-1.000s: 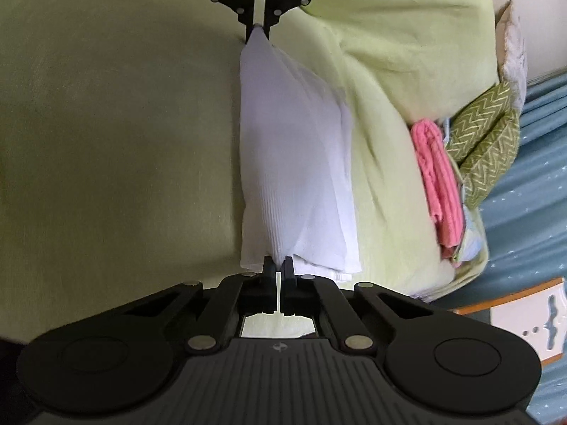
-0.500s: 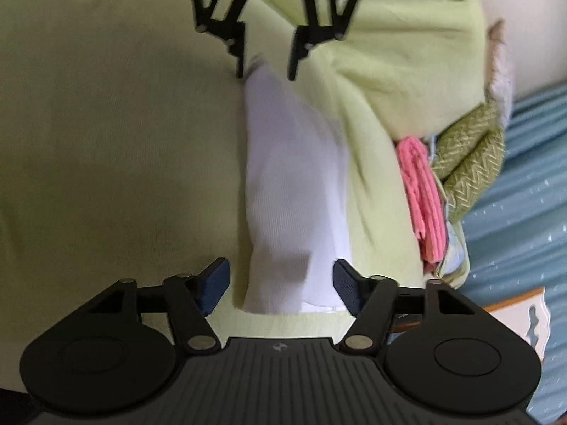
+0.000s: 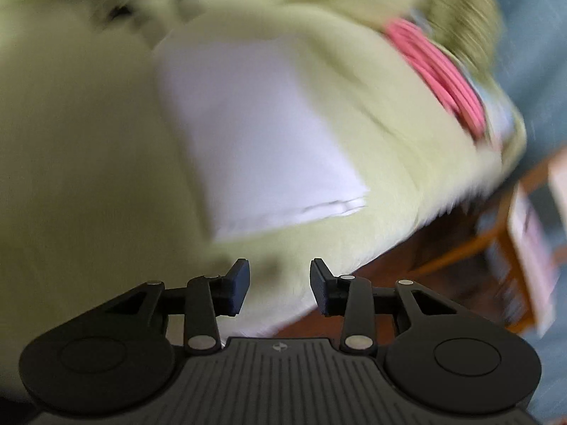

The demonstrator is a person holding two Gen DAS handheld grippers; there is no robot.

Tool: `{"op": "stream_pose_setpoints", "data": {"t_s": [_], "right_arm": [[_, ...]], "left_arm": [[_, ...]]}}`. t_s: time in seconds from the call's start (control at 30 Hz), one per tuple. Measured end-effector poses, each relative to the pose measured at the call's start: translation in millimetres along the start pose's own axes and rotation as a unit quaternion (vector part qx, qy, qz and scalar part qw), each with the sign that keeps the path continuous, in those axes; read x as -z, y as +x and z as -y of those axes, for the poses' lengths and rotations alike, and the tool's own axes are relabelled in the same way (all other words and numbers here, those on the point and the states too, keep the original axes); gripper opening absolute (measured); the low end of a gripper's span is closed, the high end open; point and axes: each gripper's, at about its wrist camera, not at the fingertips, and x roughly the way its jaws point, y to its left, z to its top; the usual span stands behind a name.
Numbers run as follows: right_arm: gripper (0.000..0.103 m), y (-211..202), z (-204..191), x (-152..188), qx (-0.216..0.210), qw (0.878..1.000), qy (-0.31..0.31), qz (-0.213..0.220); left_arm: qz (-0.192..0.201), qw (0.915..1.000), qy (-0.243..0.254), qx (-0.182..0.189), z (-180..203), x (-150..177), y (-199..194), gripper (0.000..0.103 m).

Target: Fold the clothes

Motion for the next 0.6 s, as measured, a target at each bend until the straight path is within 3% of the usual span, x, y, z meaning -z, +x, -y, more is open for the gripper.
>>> {"op": "stream_pose_setpoints", "data": {"t_s": [0.07, 0.17, 0.3, 0.37, 0.43, 0.5, 0.6], "right_arm": [[0.035, 3, 31, -14, -0.046, 0.991, 0.123, 0.032], [0.024, 28, 69, -34, -0.112, 0.960, 0.248, 0.063], [0.017, 74, 98, -48, -0.146, 0.938, 0.303, 0.080], [0.016, 95, 108, -40, -0.143, 0.934, 0.322, 0.061], [0.003, 107, 122, -27, -0.148, 0.924, 0.348, 0.058], [0.000, 109, 132, -19, -0.154, 0.914, 0.370, 0.055], [0.000, 105, 139, -16, -0.155, 0.909, 0.385, 0.047]], "left_arm": [[0.023, 0.9958, -0.086, 0.023, -29, -11, 1, 0.026], [0.041, 0.9830, -0.172, 0.050, -63, -25, 34, 0.011], [0.043, 0.9698, -0.233, 0.056, -91, -30, 86, 0.006], [0.039, 0.9580, -0.276, 0.067, -106, -26, 105, 0.006], [0.039, 0.9454, -0.313, 0.083, -117, -20, 114, 0.006], [0.030, 0.9365, -0.336, 0.095, -125, -15, 113, 0.006], [-0.008, 0.9429, -0.323, 0.081, -120, -19, 111, 0.007]]}}
